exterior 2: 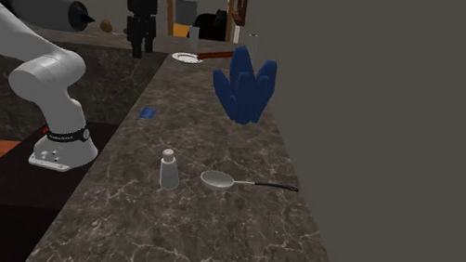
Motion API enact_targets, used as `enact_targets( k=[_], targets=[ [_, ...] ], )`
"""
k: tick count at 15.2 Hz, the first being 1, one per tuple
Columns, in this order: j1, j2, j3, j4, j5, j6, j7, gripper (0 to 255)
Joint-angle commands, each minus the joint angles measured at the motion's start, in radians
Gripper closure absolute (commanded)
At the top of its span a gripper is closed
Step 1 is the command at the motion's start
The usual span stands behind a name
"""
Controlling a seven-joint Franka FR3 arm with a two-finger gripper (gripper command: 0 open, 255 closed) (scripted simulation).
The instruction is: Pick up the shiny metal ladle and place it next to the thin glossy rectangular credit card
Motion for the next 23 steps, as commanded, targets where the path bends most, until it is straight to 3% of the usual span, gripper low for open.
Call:
enact_targets(
  k=[1,12,23],
  targets=[
    [0.0,0.0,0.0,0.0,0.0,0.0,0.0,0],
    [-0.023,0.338,-0.167,0.093,-0.012,0.259,-0.176,0],
    [-0.044,0.757,-0.285,0.353,0.118,0.403,-0.389,0]
  ],
)
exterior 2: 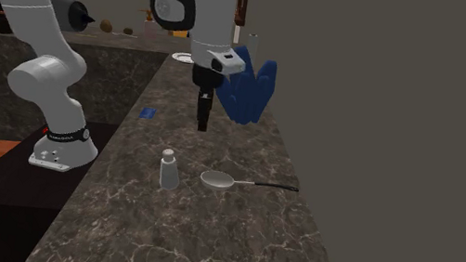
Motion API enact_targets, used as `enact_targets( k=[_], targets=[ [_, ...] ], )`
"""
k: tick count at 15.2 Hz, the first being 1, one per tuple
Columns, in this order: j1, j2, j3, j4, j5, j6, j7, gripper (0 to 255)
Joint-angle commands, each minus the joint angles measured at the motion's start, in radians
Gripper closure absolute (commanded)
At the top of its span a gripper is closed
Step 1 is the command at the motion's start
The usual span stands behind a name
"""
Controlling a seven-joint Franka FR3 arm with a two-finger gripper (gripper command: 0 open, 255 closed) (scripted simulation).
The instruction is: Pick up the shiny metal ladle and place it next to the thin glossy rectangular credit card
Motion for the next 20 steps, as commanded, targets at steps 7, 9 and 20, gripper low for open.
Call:
enact_targets(
  k=[7,9,20],
  targets=[
    [-0.067,0.353,-0.026,0.302,0.151,0.015,-0.159,0],
    [-0.092,0.44,-0.02,0.395,0.185,0.0,-0.187,0],
    [-0.152,0.662,0.008,0.585,0.256,0.014,-0.236,0]
  ],
)
